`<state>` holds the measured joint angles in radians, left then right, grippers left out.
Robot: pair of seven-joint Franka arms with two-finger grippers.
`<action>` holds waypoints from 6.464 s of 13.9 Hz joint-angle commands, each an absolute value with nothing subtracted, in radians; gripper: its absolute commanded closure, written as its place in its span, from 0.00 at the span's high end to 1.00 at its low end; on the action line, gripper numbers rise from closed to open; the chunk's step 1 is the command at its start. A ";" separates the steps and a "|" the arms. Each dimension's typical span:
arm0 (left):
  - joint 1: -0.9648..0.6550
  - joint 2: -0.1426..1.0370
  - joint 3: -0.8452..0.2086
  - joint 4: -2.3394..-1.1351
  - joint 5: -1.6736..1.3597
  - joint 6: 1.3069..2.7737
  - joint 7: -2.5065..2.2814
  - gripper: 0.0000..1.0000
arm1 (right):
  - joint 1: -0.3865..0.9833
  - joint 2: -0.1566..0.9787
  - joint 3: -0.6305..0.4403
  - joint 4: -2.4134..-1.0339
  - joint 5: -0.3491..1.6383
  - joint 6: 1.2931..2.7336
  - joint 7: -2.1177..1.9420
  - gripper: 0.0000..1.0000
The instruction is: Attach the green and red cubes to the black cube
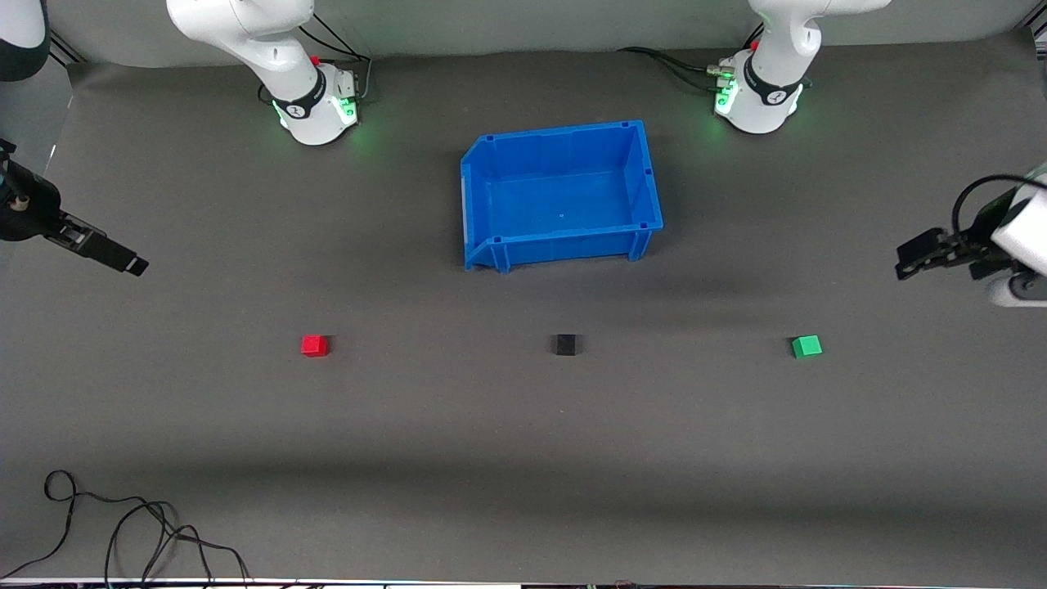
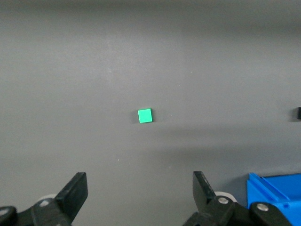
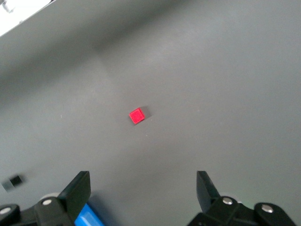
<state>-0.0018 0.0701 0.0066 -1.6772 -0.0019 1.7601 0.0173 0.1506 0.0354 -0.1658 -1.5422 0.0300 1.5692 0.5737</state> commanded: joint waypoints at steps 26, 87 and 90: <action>0.008 0.526 0.017 -1.956 -0.034 2.362 0.014 0.83 | 0.207 0.461 -0.183 -1.976 0.613 2.361 1.020 1.00; -0.532 0.735 -0.049 -1.657 -0.179 2.505 -2.085 0.00 | 0.810 0.943 -0.183 -1.330 0.614 2.474 1.967 0.13; -0.532 0.738 -0.058 -1.660 -0.178 2.505 -2.102 0.00 | 0.818 0.950 -0.183 -1.330 0.615 2.476 1.967 0.13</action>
<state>-0.5216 0.7253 -0.0613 -1.6773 -0.1697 2.5056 -2.0762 0.8036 0.9254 -0.1748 -1.3614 0.6051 2.4640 1.9420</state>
